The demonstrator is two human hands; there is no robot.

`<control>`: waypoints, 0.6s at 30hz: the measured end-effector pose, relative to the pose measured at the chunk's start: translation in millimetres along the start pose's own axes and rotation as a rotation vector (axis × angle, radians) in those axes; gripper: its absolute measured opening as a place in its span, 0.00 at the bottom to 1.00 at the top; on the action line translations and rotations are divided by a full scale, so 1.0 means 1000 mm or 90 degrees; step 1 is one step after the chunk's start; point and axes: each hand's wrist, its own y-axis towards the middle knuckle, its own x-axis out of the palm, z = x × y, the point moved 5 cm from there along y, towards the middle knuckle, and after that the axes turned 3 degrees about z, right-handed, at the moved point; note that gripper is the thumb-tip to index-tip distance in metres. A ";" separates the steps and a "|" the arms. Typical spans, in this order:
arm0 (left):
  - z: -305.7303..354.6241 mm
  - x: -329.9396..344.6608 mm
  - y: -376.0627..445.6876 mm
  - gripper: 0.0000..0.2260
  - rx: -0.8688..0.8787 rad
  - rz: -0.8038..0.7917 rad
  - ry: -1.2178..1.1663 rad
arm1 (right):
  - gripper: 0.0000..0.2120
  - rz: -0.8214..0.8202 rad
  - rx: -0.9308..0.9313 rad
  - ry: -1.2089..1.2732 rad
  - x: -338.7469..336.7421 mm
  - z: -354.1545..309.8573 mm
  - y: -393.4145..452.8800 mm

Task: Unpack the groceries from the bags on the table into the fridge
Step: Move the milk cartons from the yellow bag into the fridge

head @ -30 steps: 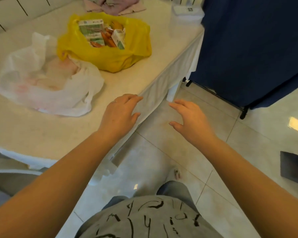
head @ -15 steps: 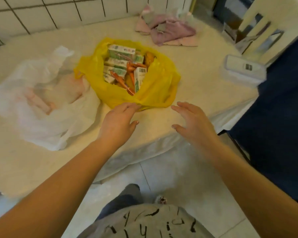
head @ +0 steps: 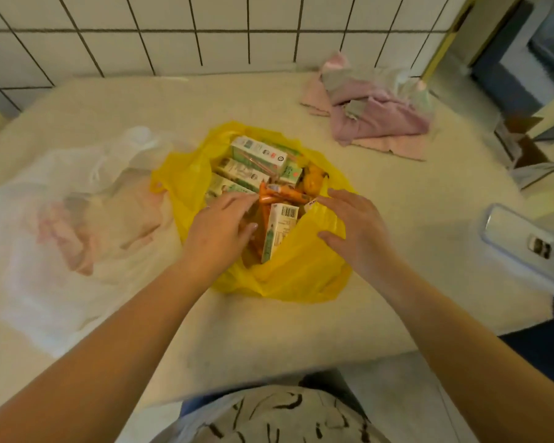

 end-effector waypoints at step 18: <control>-0.059 0.042 0.112 0.23 0.028 -0.075 0.125 | 0.26 -0.152 -0.121 0.033 0.079 0.036 0.173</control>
